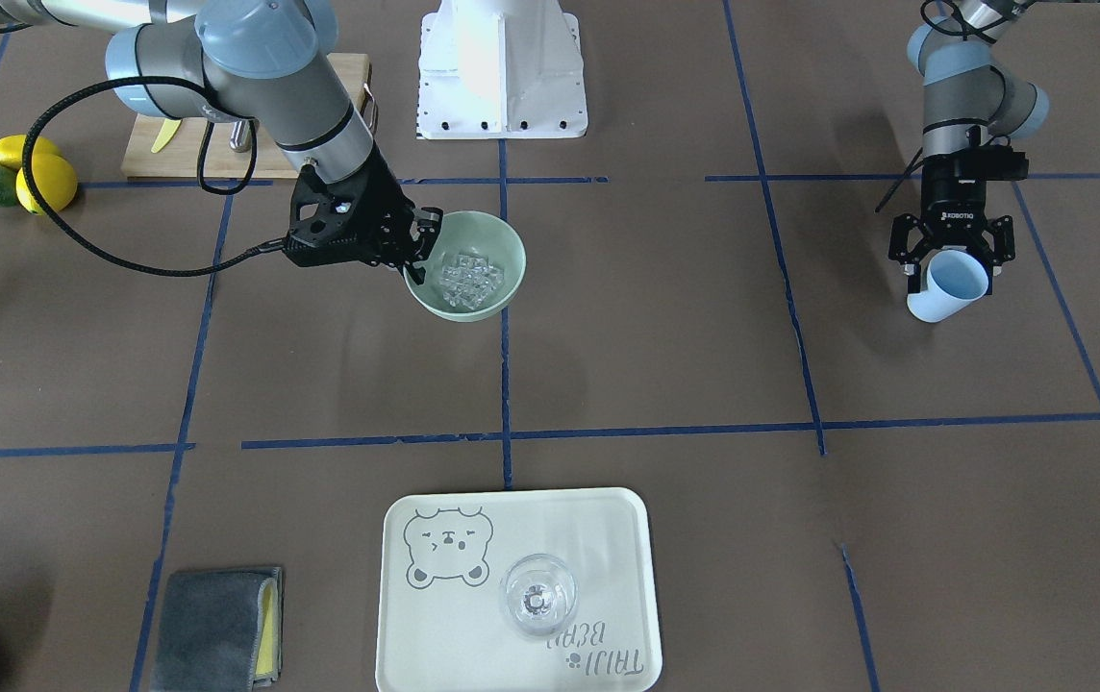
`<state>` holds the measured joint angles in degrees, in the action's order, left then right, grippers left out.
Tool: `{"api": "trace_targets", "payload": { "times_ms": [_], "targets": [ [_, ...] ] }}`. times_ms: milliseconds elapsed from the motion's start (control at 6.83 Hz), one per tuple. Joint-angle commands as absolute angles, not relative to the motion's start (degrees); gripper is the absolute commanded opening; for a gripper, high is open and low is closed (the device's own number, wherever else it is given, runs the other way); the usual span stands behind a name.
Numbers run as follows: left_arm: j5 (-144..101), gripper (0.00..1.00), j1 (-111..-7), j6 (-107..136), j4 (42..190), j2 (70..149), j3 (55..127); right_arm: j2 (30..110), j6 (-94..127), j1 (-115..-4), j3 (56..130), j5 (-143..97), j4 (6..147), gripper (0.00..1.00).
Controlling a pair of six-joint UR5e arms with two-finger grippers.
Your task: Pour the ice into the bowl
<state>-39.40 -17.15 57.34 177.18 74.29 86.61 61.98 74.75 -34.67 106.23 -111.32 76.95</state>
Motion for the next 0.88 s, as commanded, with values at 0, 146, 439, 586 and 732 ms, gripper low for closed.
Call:
{"api": "trace_targets", "payload": {
  "times_ms": [0, 146, 439, 586, 732],
  "targets": [
    [-39.46, 1.00, -17.84, 51.88, 177.19, 66.23, 96.71, 70.09, 71.38, -34.89, 112.20, -111.62, 76.55, 0.00],
    [-40.42, 1.00, -19.67, 50.12, 177.10, 65.83, 98.16, 73.44, 70.76, -35.24, 113.72, -111.62, 76.29, 0.00],
    [-46.46, 1.00, -25.97, 44.42, 173.96, 66.79, 102.55, 82.91, 65.42, -35.94, 117.32, -111.36, 73.33, 0.00],
    [-47.28, 1.00, -27.76, 43.78, 167.41, 69.32, 106.22, 88.45, 64.52, -36.90, 117.16, -111.62, 67.04, 0.00],
    [-47.81, 1.00, -28.90, 43.77, 162.21, 71.61, 108.26, 93.12, 63.55, -37.61, 116.98, -111.71, 62.36, 0.00]
  ]
}}
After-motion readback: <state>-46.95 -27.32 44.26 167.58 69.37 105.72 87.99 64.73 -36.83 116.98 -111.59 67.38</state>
